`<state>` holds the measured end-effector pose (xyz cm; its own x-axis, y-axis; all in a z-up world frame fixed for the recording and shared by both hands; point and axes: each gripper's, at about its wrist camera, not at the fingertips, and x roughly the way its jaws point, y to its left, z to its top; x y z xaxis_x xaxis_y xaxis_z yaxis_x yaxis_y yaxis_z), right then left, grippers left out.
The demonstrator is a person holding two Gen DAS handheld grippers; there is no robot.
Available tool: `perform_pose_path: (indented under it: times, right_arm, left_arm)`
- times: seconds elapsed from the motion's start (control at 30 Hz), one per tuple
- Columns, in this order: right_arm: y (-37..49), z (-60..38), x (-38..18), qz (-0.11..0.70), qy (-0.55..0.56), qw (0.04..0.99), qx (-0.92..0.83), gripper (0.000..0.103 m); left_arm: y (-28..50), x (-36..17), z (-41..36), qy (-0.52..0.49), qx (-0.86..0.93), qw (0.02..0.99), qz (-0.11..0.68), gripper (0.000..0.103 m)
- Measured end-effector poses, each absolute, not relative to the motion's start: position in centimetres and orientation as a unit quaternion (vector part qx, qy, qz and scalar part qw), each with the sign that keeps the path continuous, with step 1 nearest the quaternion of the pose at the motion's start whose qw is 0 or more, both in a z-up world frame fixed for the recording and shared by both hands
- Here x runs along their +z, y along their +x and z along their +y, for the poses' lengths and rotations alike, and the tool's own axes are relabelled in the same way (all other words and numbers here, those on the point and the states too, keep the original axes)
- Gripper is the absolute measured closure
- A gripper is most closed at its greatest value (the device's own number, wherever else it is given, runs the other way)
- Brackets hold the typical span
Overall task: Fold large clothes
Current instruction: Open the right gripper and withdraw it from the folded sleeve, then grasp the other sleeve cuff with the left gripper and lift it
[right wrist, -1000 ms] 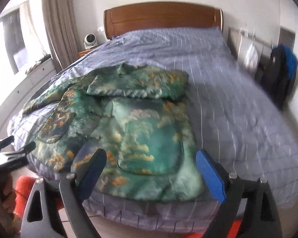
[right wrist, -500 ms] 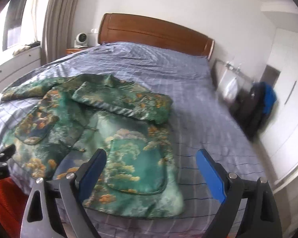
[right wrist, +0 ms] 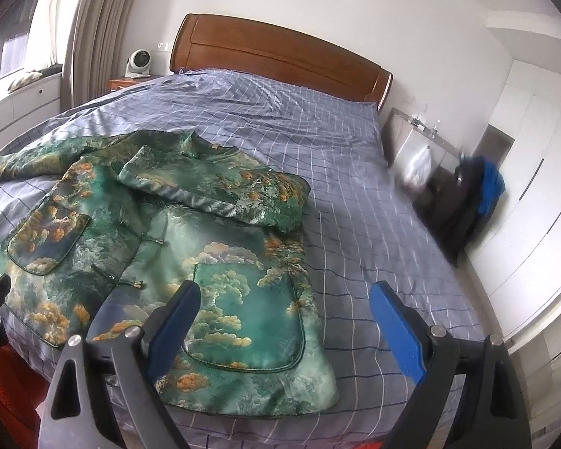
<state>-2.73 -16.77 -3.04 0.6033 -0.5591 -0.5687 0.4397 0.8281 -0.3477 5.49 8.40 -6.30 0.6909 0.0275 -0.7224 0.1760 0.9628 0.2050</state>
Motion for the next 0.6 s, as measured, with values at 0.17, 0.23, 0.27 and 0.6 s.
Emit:
perform_pose_path:
  times: [0.17, 0.23, 0.27, 0.6]
  right_arm:
    - [-2.0, -16.6, -3.4, 0.353, -0.096, 0.885, -0.289, 0.012]
    - [-1.7, -16.6, -3.5, 0.356, -0.097, 0.882, -0.292, 0.012]
    - [-1.5, -16.6, -3.6, 0.358, -0.097, 0.882, -0.291, 0.012]
    - [0.1, -15.9, -4.2, 0.371, -0.098, 0.878, -0.286, 0.012]
  left_arm:
    - [6.0, -6.7, 9.0, 0.127, -0.034, 0.909, 0.395, 0.000]
    - [6.3, -6.9, 9.3, 0.125, -0.031, 0.909, 0.397, 0.000]
    - [6.4, -6.9, 9.4, 0.126, -0.029, 0.909, 0.397, 0.000]
    - [8.3, -7.5, 10.6, 0.123, -0.022, 0.908, 0.401, 0.000]
